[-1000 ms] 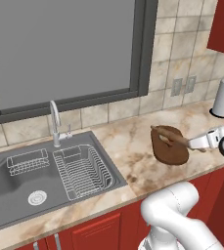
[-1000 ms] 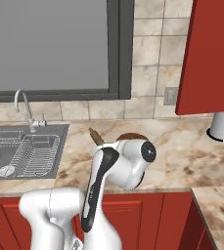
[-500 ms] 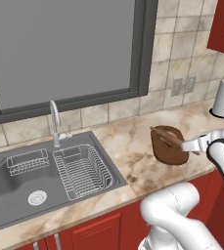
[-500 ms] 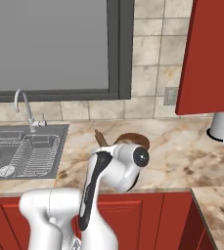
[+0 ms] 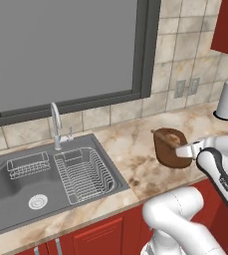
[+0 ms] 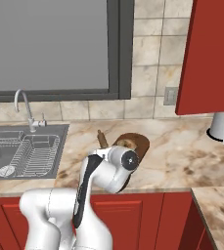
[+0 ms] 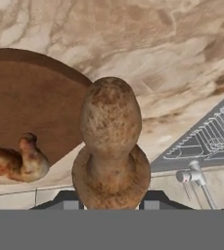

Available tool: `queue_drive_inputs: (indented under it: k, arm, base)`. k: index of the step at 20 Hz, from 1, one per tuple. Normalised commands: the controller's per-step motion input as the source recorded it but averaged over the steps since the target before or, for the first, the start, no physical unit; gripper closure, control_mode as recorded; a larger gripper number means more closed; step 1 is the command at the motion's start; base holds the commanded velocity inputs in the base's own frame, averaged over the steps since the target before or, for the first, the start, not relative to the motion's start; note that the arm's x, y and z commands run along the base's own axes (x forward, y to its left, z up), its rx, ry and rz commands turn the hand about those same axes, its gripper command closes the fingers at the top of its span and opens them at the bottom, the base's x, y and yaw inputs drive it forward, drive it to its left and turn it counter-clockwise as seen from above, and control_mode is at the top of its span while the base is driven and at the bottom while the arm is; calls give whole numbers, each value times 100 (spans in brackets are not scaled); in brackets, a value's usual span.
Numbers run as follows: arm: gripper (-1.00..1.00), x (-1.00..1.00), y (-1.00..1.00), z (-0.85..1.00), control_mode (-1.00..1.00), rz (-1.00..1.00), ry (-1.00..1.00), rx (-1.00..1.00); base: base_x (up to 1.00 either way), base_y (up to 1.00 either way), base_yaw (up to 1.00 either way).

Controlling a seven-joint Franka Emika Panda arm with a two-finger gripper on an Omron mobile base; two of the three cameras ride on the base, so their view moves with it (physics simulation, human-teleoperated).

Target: Open the cabinet, retrieve the rolling pin, and place it next to the meat on the cutting board to prepare for tenderizing.

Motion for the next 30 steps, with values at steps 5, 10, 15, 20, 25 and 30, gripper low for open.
queue_drive_inputs:
  k: [5,10,15,20,25,30]
  arm:
    - [100,14,-26,-30,-100,10,-11,-19]
    - [100,15,-26,-23,-100,6,-2,-14]
    - [100,11,-28,-12,-100,8,0,-3]
    - [100,8,-28,-13,-100,8,-1,-3]
    - [100,3,-28,-14,-100,9,-2,-3]
    - [100,2,-25,-12,-100,9,-3,-4]
  base:
    - [0,0,0]
    - [0,0,0]
    - [0,0,0]
    - [0,0,0]
    - [0,0,0]
    - [0,0,0]
